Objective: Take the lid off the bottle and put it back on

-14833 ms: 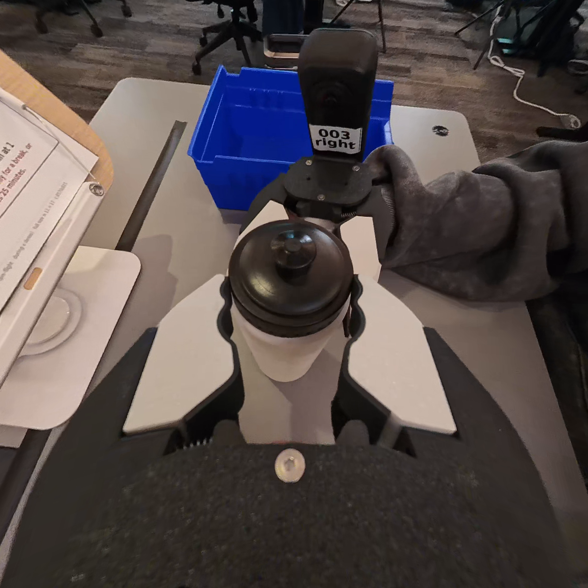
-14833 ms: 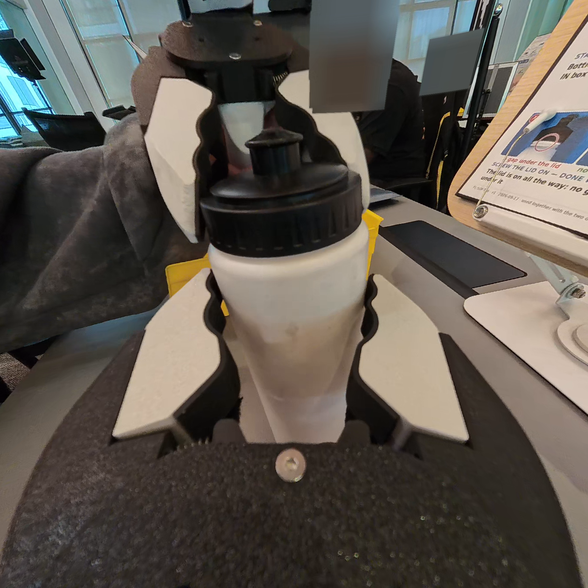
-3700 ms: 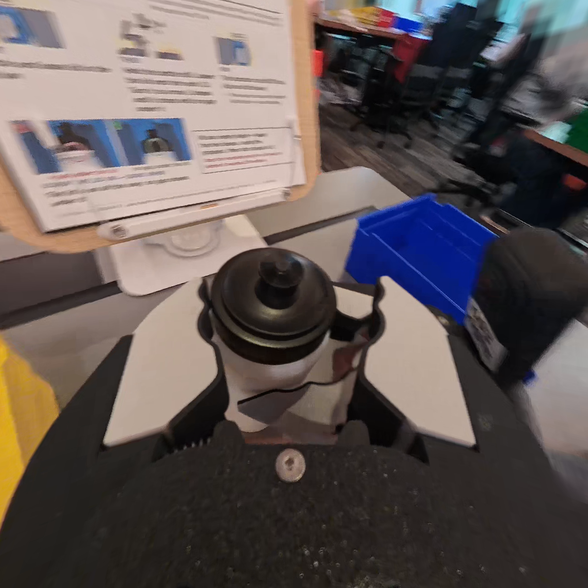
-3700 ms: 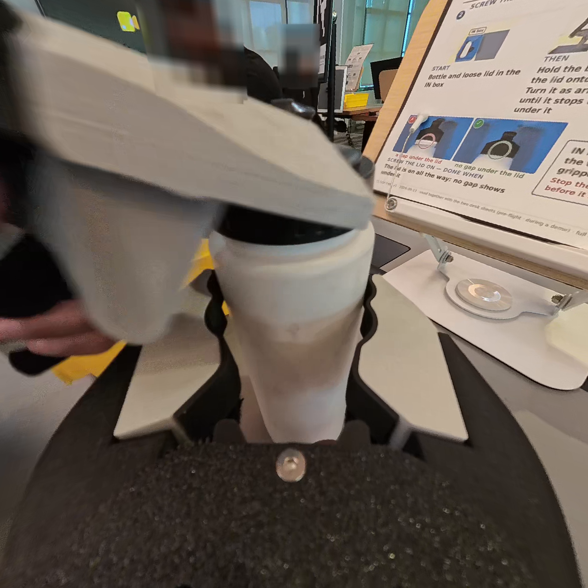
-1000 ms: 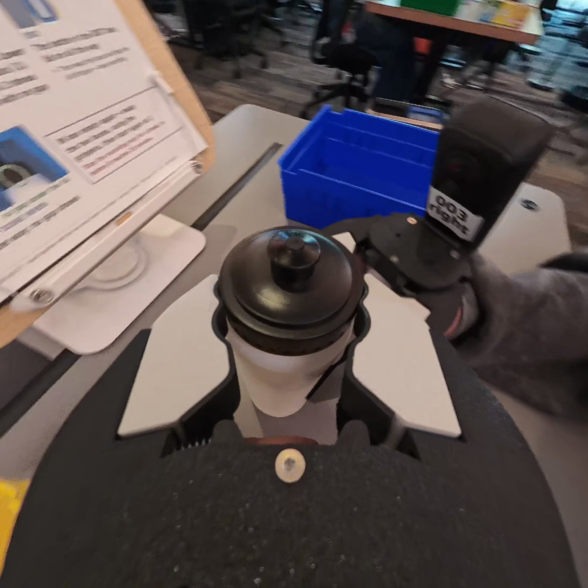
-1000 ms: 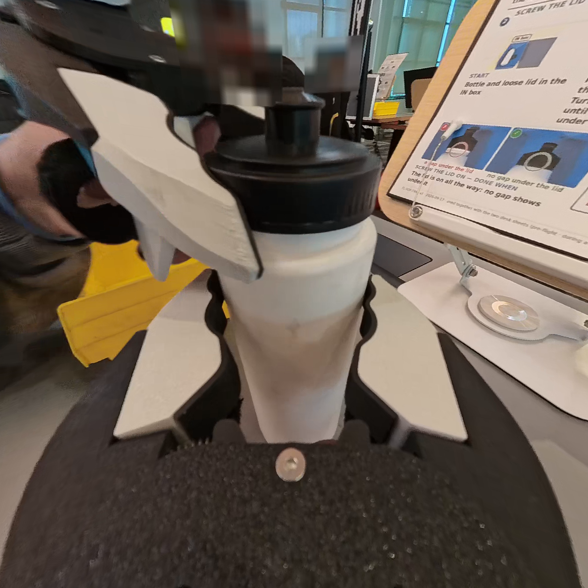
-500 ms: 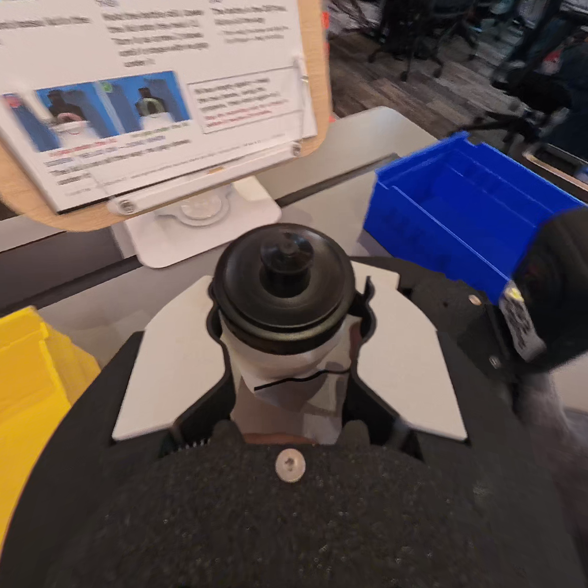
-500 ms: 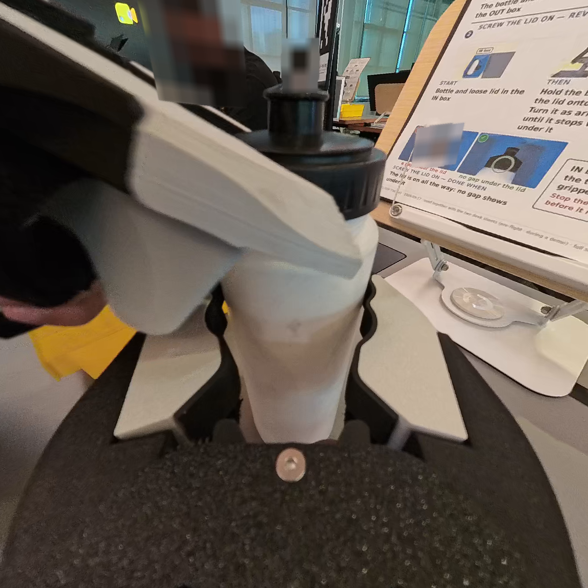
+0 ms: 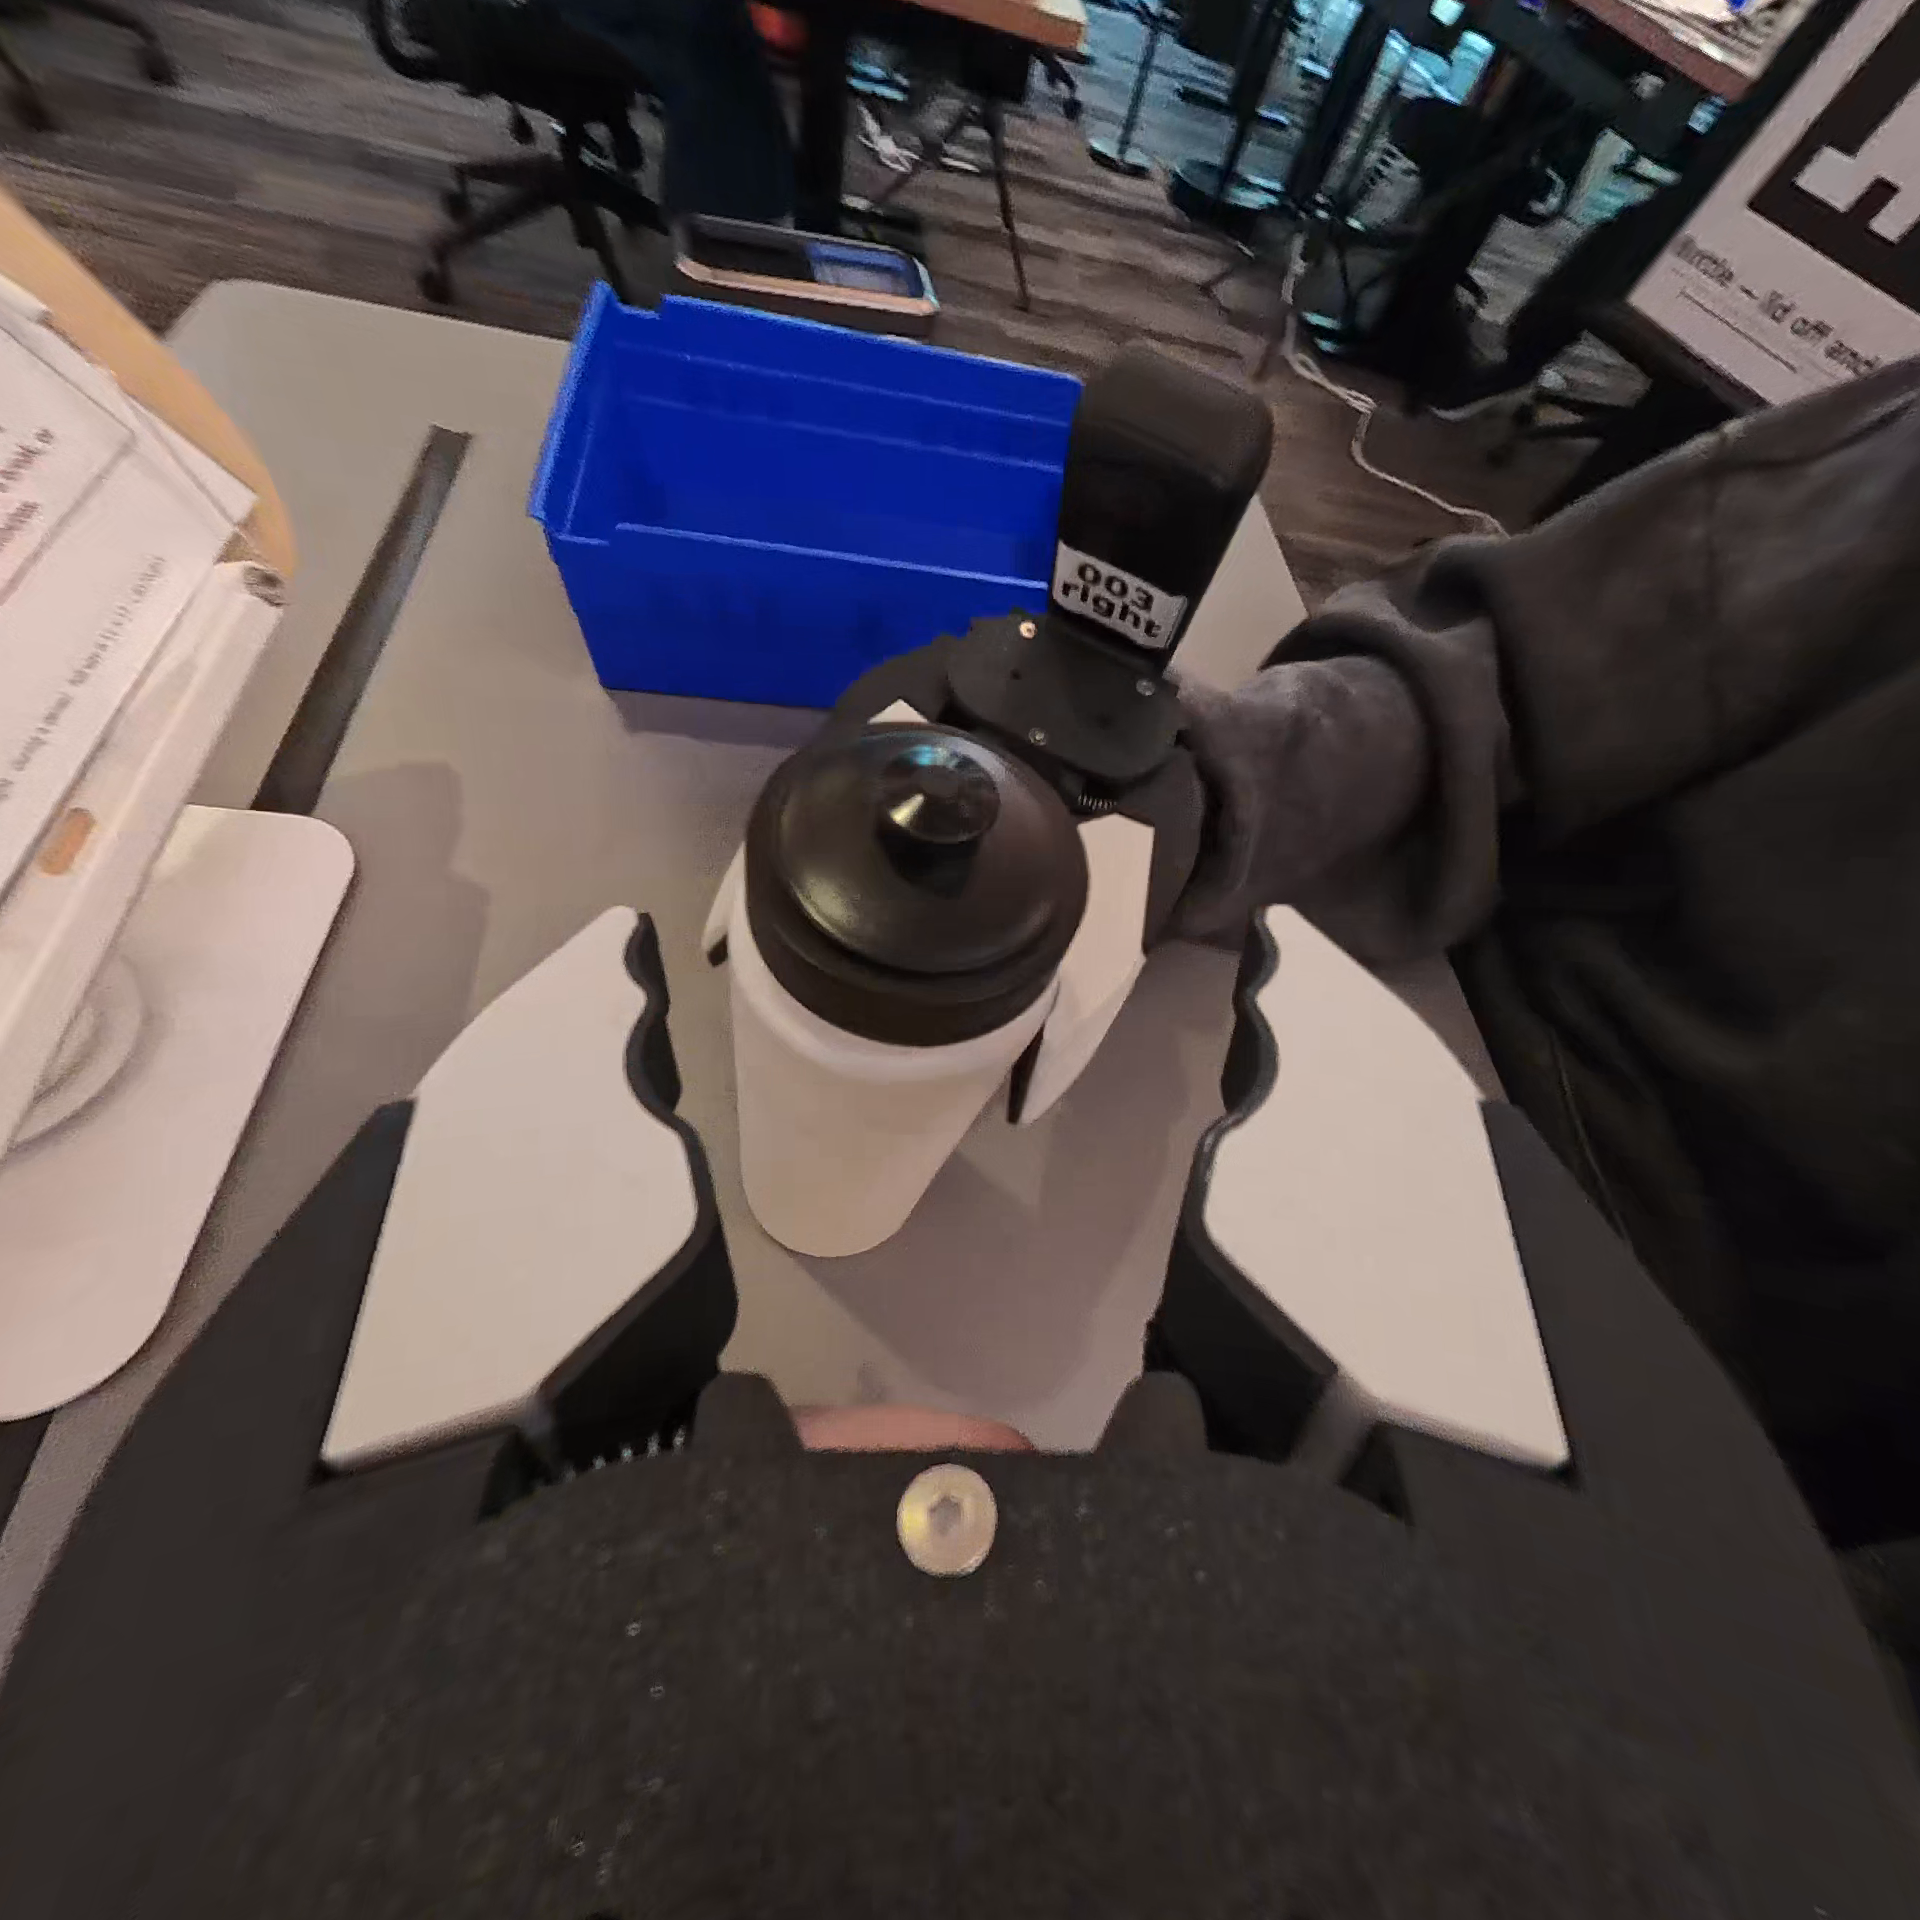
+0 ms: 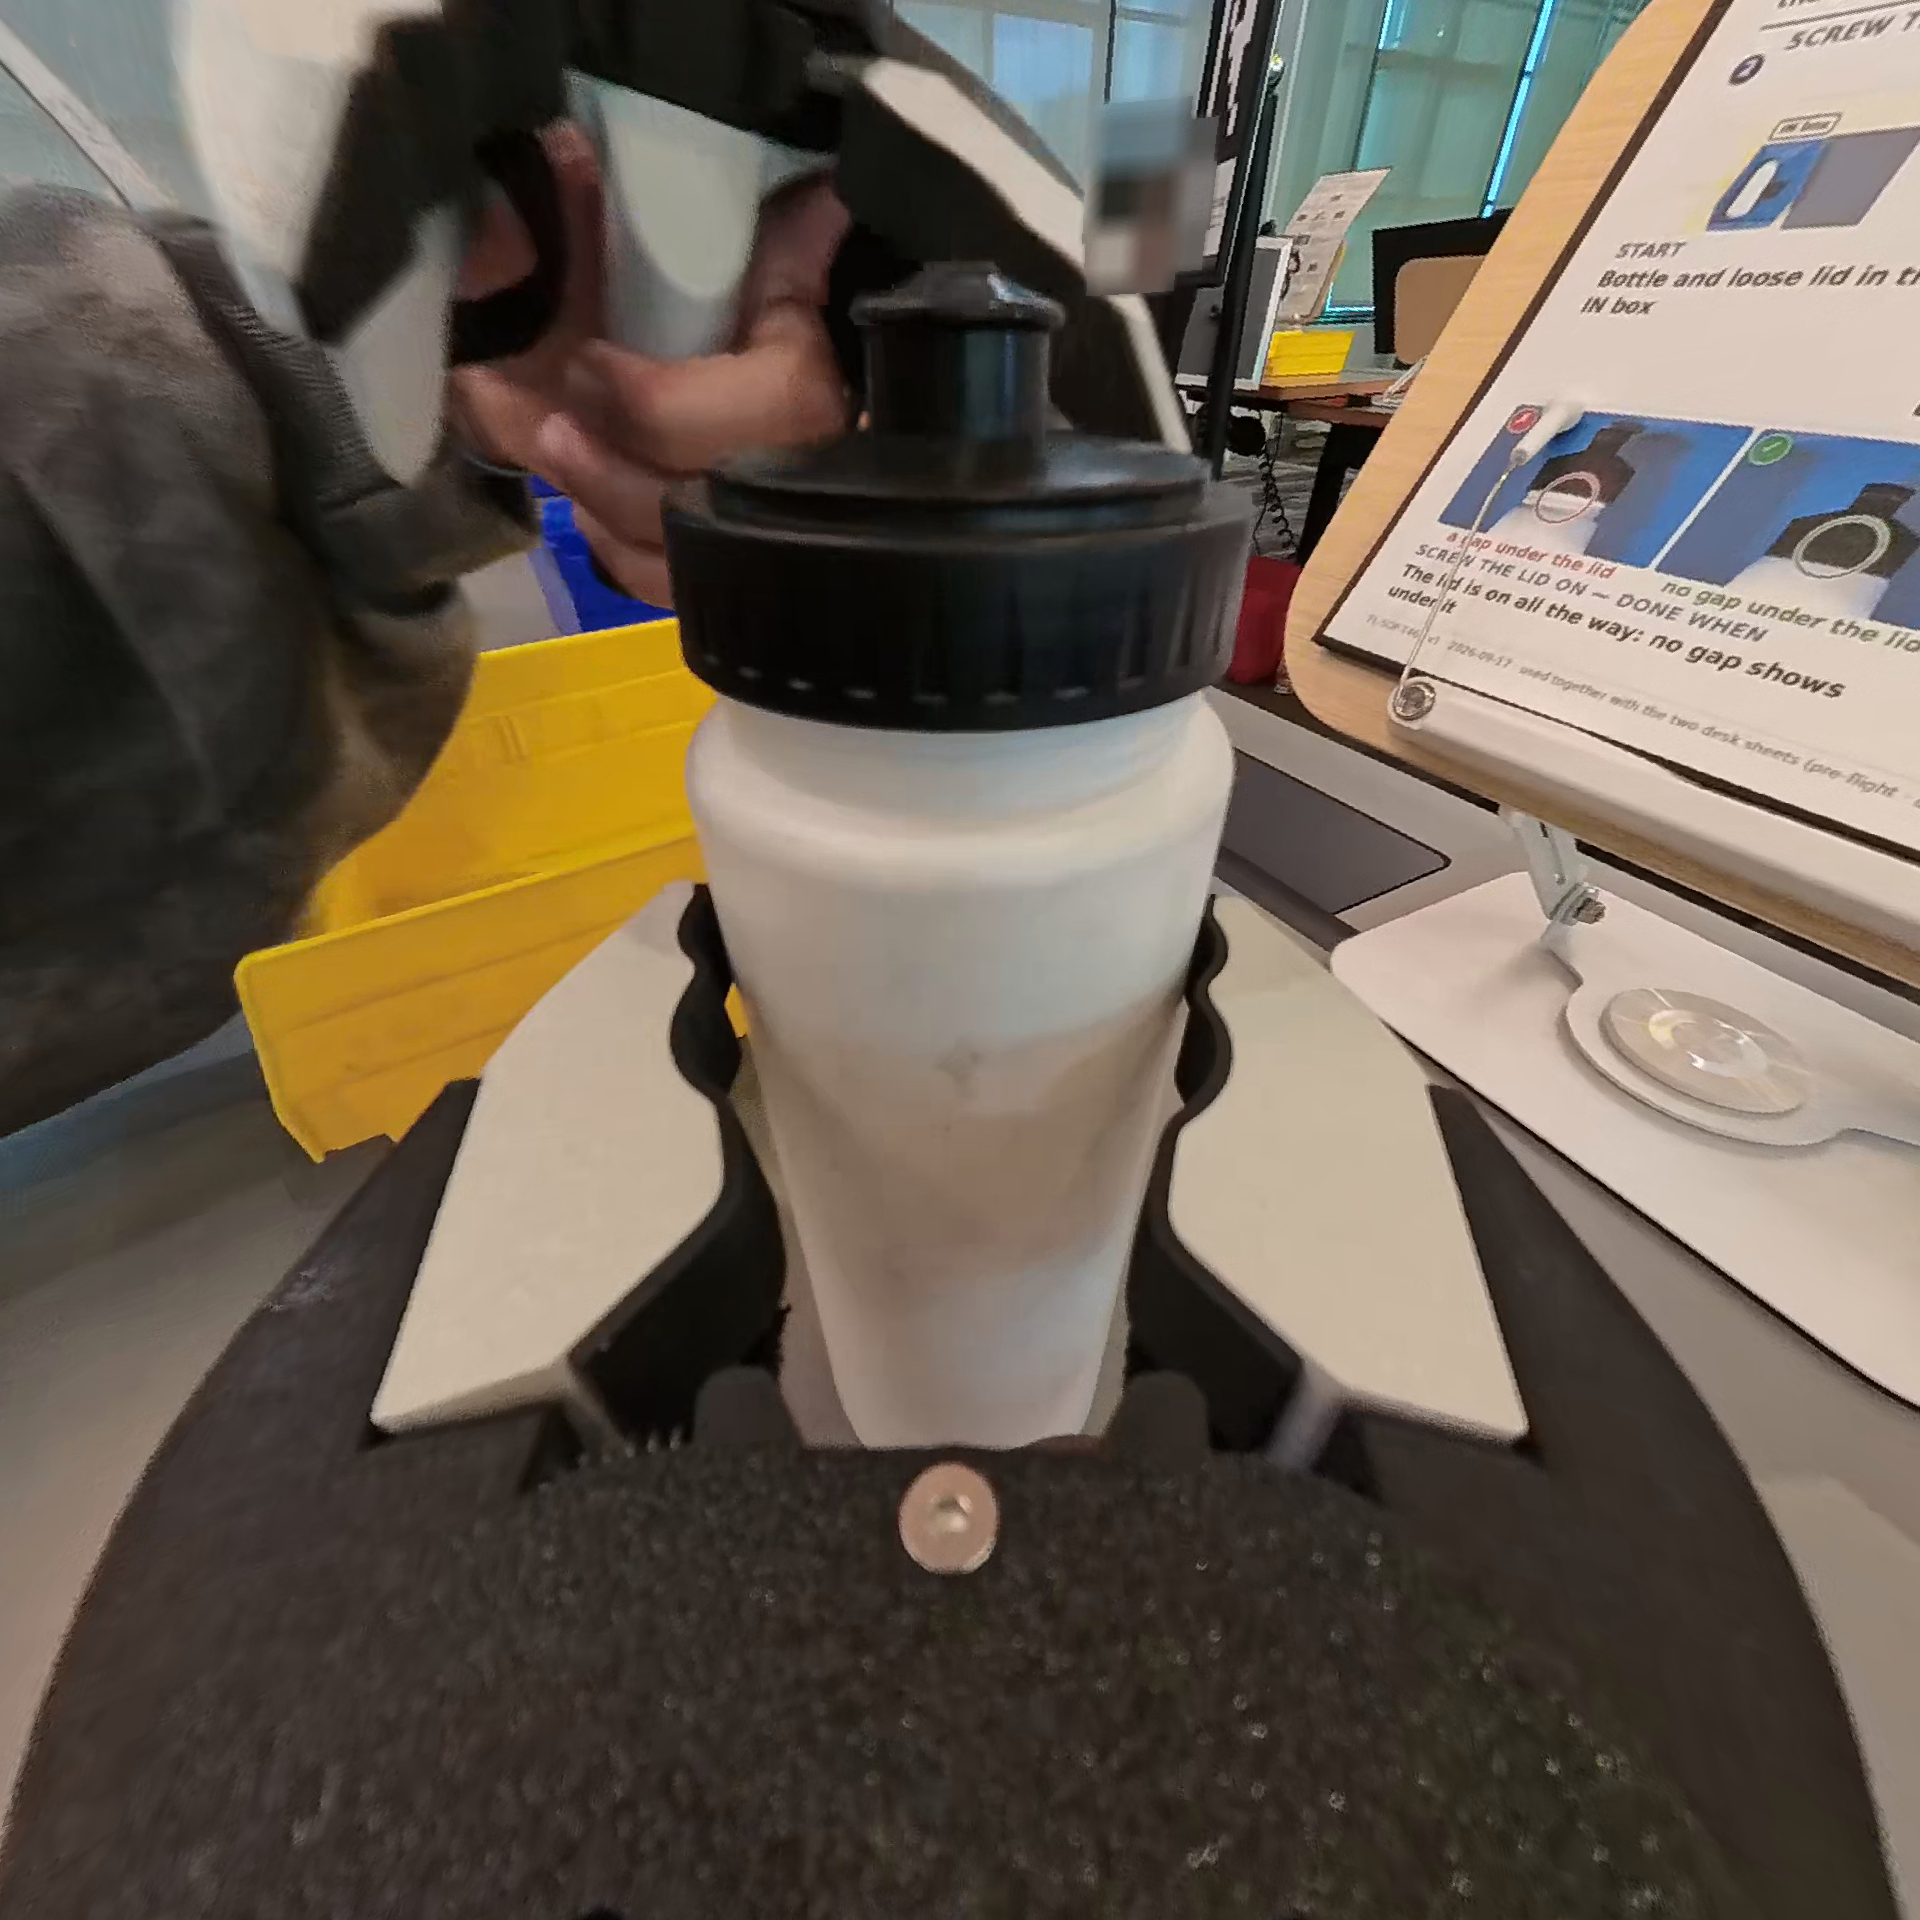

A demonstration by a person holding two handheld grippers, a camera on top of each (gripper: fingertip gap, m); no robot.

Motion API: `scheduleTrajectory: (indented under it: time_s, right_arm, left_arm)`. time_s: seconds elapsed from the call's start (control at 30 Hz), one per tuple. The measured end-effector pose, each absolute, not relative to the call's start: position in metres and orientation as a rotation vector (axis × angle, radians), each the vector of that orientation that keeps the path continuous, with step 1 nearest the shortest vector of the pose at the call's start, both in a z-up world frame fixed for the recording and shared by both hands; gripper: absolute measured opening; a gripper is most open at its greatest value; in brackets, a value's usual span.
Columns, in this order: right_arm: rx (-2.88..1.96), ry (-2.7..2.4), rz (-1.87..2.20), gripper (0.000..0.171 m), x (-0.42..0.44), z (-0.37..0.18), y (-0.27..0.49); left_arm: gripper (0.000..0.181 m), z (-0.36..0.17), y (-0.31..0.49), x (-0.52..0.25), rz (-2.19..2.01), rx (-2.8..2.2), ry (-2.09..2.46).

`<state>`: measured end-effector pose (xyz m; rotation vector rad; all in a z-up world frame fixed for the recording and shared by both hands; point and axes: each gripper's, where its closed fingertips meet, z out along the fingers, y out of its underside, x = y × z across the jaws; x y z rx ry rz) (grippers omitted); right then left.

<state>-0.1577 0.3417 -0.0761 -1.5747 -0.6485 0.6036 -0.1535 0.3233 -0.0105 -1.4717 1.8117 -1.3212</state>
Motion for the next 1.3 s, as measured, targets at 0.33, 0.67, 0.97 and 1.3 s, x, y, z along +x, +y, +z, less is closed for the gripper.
scheduleTrajectory:
  time_s: [0.33, 0.67, 0.97, 1.3]
  right_arm:
    - [-1.577, -0.65, 0.601, 0.084, -0.16, -0.076, 0.345]
    - [-1.597, -0.579, 0.557, 0.084, -0.154, -0.076, 0.349]
    - [-1.614, -0.52, 0.494, 0.084, -0.151, -0.076, 0.353]
    - [-1.604, -0.519, 0.524, 0.084, -0.148, -0.076, 0.352]
  left_arm:
    - [0.075, -0.027, 0.32, -0.135, -1.487, -1.329, 1.883]
    - [0.074, -0.026, 0.329, -0.125, -1.197, -1.59, 1.444]
    - [0.074, -0.019, 0.338, -0.116, -0.597, -1.768, 0.99]
    - [0.074, 0.024, 0.305, -0.189, -0.634, -1.67, 0.594]
